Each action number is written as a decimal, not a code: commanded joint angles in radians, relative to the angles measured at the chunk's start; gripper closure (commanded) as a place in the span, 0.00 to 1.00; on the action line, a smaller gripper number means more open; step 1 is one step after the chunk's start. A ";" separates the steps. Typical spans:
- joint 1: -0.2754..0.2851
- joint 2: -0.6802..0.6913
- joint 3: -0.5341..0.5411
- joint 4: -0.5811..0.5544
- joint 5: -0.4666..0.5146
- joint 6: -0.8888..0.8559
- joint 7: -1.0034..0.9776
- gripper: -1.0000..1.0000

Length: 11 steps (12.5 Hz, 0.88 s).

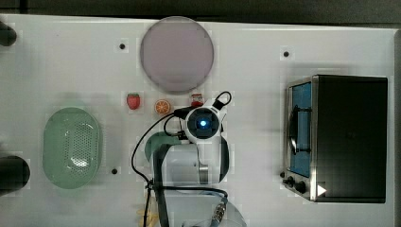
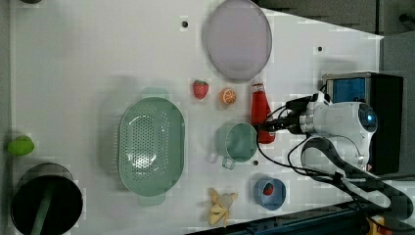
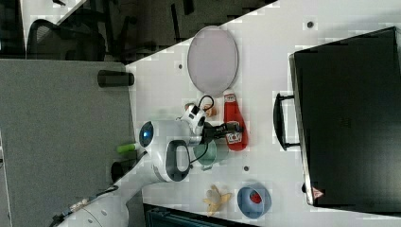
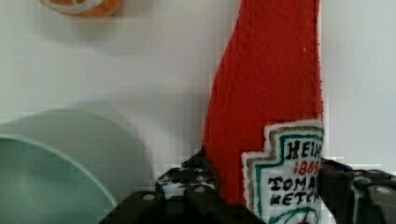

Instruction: Pick Ketchup from the table and place it in strainer.

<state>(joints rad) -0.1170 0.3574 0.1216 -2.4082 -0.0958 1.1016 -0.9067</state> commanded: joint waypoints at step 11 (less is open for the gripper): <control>0.049 -0.445 0.228 0.235 0.081 -0.637 0.255 0.37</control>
<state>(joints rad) -0.1206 -0.1305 0.3088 -2.1582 -0.0191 0.5137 -0.7651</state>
